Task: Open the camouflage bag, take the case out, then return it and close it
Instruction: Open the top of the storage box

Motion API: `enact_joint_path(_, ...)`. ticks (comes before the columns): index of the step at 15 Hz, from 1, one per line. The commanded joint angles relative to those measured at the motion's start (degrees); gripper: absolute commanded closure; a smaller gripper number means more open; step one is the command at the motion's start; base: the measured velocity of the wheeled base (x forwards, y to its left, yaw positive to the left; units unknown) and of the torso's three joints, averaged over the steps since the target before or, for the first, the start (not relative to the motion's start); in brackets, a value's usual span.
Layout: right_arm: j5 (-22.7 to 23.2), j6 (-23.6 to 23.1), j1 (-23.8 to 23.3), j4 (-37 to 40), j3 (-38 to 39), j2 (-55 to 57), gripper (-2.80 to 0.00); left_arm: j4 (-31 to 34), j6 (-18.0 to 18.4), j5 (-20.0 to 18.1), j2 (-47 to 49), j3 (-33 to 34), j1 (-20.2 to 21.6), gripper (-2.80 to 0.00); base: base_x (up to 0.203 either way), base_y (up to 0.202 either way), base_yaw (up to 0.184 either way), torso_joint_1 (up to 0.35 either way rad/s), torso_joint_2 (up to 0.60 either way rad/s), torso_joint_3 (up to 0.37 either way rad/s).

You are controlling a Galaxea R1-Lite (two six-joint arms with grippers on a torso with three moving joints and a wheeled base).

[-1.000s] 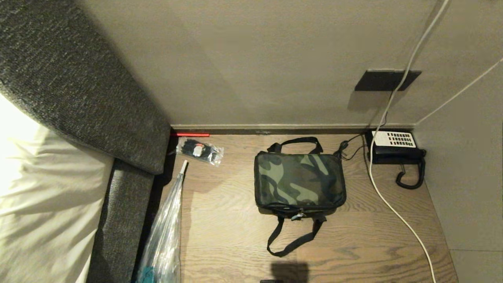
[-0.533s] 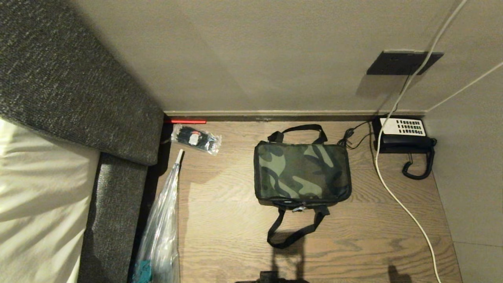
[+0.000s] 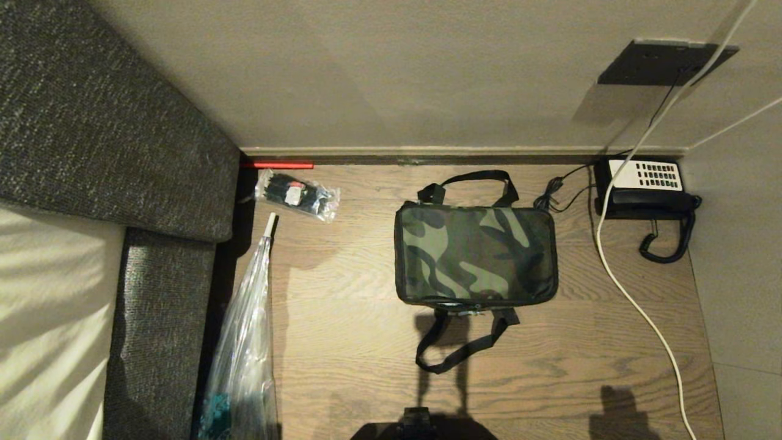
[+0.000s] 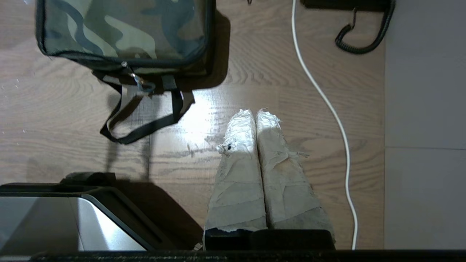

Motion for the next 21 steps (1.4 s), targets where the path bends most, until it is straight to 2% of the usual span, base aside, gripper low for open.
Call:
enact_joint_path(1, -0.04, -0.02, 0.01, 0.02, 0.09, 0.02, 0.0, 0.0, 0.01, -0.01, 0.07, 0.09, 0.01, 0.0, 0.0, 0.0, 0.0, 0.005, 0.0, -0.095)
enact_joint_path(21, -0.04, -0.1, 0.01, 0.02, 0.09, 0.02, 0.0, 0.0, -0.08, -0.01, 0.07, 0.09, 0.01, 0.0, 0.0, 0.0, 0.0, 0.0, 0.0, -0.004)
